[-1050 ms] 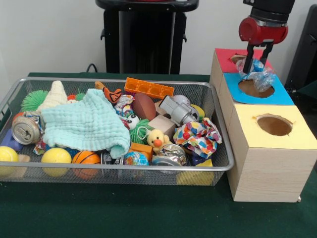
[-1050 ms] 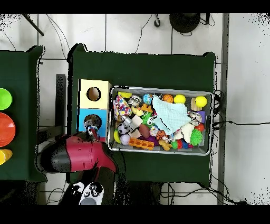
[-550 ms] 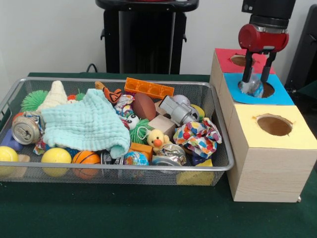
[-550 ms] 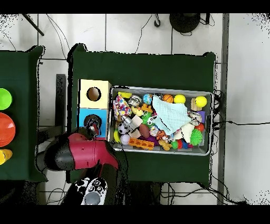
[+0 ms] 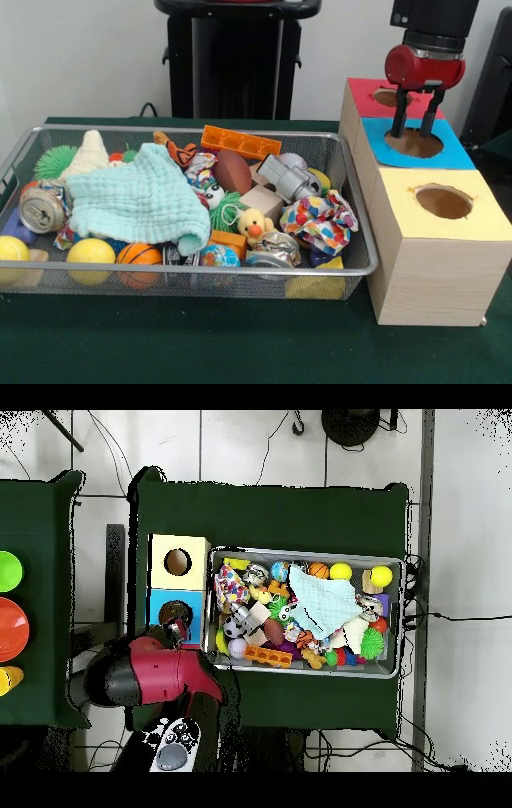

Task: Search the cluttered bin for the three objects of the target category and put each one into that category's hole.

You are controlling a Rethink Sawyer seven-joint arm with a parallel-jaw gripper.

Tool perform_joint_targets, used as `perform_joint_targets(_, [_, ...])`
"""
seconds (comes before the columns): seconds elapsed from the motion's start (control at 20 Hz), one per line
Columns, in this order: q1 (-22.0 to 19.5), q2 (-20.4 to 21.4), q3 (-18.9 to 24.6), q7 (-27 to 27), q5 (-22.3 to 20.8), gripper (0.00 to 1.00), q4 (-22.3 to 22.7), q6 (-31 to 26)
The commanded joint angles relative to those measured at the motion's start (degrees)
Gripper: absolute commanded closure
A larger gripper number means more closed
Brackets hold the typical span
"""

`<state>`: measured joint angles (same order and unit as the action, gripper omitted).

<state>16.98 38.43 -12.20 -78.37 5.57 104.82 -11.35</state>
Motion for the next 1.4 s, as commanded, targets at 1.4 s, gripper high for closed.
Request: perform_joint_targets(1.4, [-21.81, 4.41, 10.47, -4.33, -2.34, 0.00, -3.64, -4.54])
